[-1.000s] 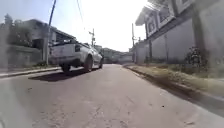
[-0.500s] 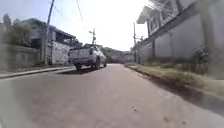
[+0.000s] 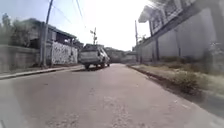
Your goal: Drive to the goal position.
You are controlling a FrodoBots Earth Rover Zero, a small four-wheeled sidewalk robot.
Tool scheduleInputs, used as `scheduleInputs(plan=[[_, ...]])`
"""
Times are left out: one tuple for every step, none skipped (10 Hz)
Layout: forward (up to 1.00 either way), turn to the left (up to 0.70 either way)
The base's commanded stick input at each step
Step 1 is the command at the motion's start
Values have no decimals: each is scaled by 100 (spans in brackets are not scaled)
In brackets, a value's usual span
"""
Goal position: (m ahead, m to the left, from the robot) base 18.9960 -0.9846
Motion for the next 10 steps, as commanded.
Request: scheduleInputs(plan=[[100,0],[100,0],[100,0],[100,0],[100,0],[100,0],[100,0],[100,0],[100,0],[100,0]])
